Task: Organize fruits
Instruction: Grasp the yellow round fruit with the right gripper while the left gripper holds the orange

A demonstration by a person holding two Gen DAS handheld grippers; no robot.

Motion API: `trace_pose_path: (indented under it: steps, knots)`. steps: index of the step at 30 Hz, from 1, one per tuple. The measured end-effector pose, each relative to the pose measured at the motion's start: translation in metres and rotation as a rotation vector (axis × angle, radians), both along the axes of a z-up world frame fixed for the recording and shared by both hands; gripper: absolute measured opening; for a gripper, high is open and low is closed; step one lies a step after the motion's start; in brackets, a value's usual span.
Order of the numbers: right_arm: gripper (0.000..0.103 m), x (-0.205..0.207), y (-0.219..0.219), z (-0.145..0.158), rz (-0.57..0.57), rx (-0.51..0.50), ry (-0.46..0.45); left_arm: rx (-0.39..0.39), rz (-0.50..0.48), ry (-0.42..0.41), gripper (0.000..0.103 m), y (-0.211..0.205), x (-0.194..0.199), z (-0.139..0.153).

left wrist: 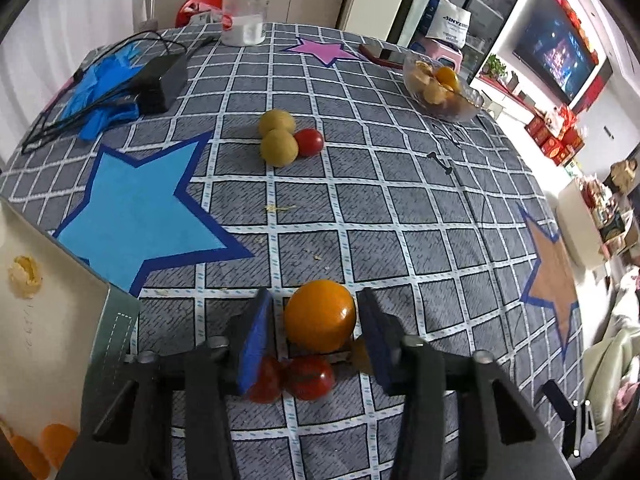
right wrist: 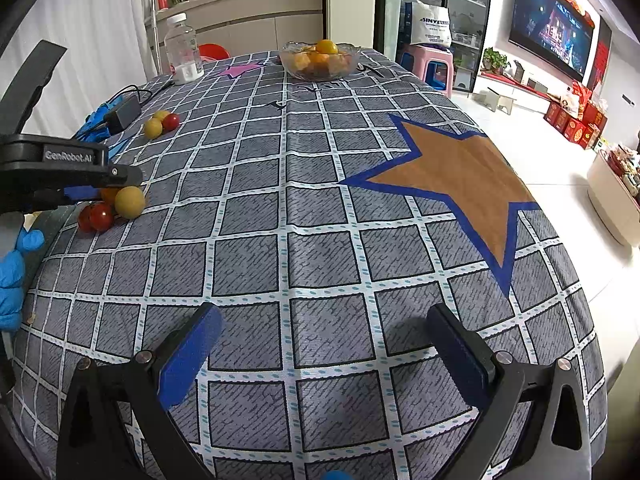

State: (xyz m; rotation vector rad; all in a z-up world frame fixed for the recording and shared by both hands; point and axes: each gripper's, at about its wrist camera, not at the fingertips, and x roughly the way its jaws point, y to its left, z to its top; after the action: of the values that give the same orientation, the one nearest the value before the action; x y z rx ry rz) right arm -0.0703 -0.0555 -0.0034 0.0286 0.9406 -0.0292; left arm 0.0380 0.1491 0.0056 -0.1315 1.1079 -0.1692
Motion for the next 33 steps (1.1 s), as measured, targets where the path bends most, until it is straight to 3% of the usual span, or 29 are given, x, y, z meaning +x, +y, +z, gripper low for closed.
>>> trace_pose_path:
  steps: [4, 7, 10, 14, 22, 26, 29, 33]
  knots:
    - [0.103, 0.0, 0.0, 0.0, 0.0, 0.0, 0.0, 0.032, -0.005, -0.018, 0.038, -0.003, -0.003, 0.001]
    - [0.103, 0.0, 0.0, 0.0, 0.0, 0.001, 0.0, 0.01, 0.012, -0.057, 0.038, 0.004, -0.012, 0.01]
    - [0.103, 0.0, 0.0, 0.0, 0.0, 0.0, 0.0, 0.014, 0.012, -0.124, 0.038, 0.012, -0.034, 0.028]
    - [0.103, 0.0, 0.001, 0.0, 0.0, 0.0, 0.001, 0.075, -0.014, -0.219, 0.038, 0.017, -0.085, 0.041]
    - [0.103, 0.001, 0.01, 0.0, 0.086, -0.013, 0.006, 0.154, 0.048, -0.298, 0.038, 0.035, -0.162, 0.019]
    - [0.103, 0.006, 0.022, 0.003, 0.125, -0.001, 0.047, 0.157, 0.062, -0.303, 0.038, 0.041, -0.166, 0.006]
    - [0.103, 0.01, 0.045, 0.011, 0.224, 0.042, 0.045, 0.151, 0.069, -0.271, 0.038, 0.045, -0.163, -0.007]
    - [0.103, 0.023, 0.089, 0.021, 0.326, -0.033, -0.012, 0.134, 0.063, -0.262, 0.038, 0.047, -0.163, -0.009]
